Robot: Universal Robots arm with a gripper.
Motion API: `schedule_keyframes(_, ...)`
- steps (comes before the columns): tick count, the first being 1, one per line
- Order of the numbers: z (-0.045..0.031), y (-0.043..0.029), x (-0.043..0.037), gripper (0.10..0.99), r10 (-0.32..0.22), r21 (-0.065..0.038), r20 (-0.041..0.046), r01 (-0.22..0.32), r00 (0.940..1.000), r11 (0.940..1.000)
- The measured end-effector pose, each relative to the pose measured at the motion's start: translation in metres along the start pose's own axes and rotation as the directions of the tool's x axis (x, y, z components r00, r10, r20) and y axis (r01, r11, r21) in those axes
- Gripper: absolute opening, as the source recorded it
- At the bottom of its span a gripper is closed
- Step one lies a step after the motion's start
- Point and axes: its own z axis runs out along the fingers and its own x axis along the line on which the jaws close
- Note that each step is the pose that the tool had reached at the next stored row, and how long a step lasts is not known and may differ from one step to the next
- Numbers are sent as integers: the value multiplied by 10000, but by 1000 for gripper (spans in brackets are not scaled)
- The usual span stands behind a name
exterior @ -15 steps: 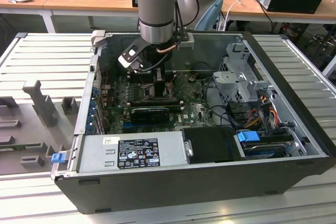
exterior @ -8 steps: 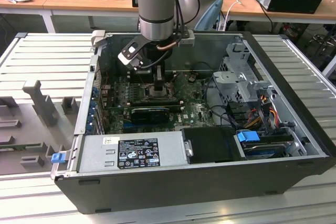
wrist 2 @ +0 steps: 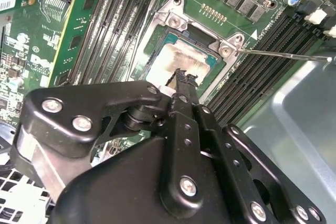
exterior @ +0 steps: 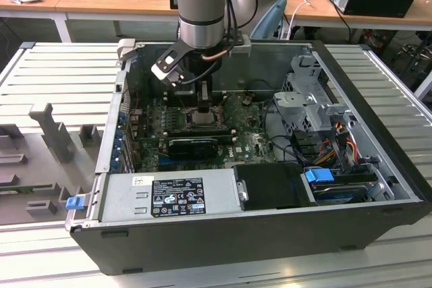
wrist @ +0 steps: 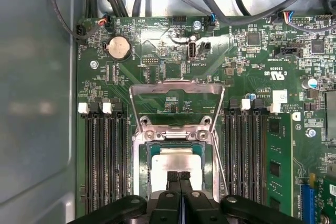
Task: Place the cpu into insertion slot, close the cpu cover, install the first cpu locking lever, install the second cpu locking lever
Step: 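Place the cpu into insertion slot, then close the cpu cover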
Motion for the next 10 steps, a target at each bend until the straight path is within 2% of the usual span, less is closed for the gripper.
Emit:
schedule_keyframes(5, -36, 2, 1, 106, 2, 0, 6, -2, 10000, 10000)
schedule_keyframes(8, -94, 7, 2, 106, 6, -1, 25, -6, 10000, 10000)
schedule_keyframes(10, -93, 53, 0, 106, 6, 5, 27, -6, 10000, 10000)
